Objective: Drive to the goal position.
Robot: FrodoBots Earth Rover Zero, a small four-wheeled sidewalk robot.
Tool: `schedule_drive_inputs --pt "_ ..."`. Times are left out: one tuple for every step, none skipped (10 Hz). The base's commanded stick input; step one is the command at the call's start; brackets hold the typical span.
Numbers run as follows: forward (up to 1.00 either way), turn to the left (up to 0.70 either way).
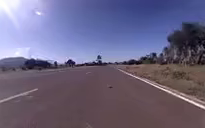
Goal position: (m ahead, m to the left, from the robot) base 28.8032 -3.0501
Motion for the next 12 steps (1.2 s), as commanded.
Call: schedule_drive_inputs --pt "0.89 0.0" --pt "0.97 0.0" --pt "1.0 0.0" --pt "1.0 0.0" --pt "1.0 0.0" --pt "1.0 0.0" --pt "1.0 0.0" --pt "1.0 0.0" --pt "1.0 -0.24" --pt "1.0 -0.04" --pt "1.0 0.0" --pt "1.0 0.0"
